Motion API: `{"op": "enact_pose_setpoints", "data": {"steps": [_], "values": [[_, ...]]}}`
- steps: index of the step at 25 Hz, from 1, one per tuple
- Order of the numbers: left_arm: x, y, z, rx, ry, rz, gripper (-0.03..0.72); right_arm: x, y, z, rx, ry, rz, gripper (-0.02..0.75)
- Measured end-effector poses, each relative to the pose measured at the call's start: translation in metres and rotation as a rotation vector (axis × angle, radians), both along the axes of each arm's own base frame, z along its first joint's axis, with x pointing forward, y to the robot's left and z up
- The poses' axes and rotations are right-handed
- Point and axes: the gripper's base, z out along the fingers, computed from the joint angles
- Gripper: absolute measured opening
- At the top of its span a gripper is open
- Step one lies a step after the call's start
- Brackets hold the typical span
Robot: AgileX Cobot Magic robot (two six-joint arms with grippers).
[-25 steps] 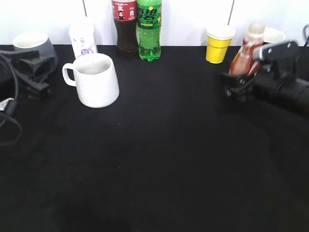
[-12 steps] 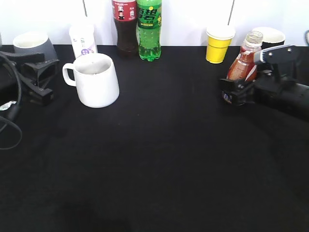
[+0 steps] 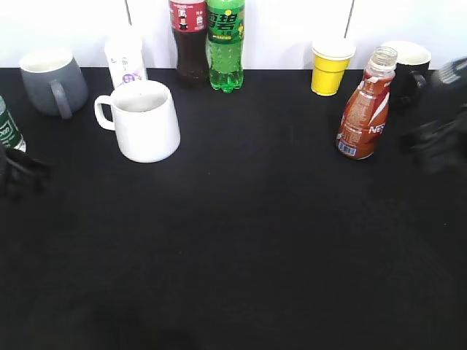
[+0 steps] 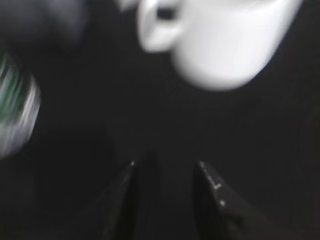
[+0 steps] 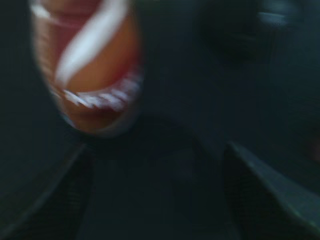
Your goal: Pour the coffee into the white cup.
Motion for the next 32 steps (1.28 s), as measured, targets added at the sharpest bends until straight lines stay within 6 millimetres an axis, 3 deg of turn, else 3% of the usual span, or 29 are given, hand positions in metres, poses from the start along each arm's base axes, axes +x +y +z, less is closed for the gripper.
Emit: {"op": "enact_pose_setpoints", "data": {"steps": [2,4,6,9,13,16,18,21,32], "values": [[-0.002,0.000,0.031,-0.018,0.101,0.038,0.281,-0.012,-0.002,0.022,0.052,-0.021,-0.067,0.579],[-0.014,0.003,0.060,-0.037,0.094,0.043,0.281,-0.025,0.010,0.036,0.019,0.019,-0.060,0.576],[-0.040,0.010,0.079,-0.059,0.071,0.043,0.288,-0.043,0.022,0.051,-0.032,0.073,-0.046,0.576],[-0.095,0.027,0.109,-0.074,-0.051,0.011,0.291,-0.093,0.008,0.084,-0.002,0.109,-0.135,0.576],[-0.171,0.050,0.105,-0.031,-0.159,-0.059,0.291,-0.191,-0.025,0.120,0.078,0.042,-0.152,0.575],[-0.212,0.062,0.086,-0.046,-0.278,-0.087,0.291,-0.255,-0.042,0.100,0.123,0.000,-0.105,0.575],[-0.223,0.064,0.074,-0.029,-0.333,-0.126,0.291,-0.275,-0.049,0.086,0.152,-0.067,-0.097,0.575],[-0.224,0.063,0.066,-0.039,-0.348,-0.137,0.291,-0.277,-0.049,0.081,0.174,-0.121,-0.086,0.575],[-0.223,0.062,0.066,-0.046,-0.351,-0.128,0.291,-0.277,-0.048,0.082,0.184,-0.135,-0.094,0.575]]}}
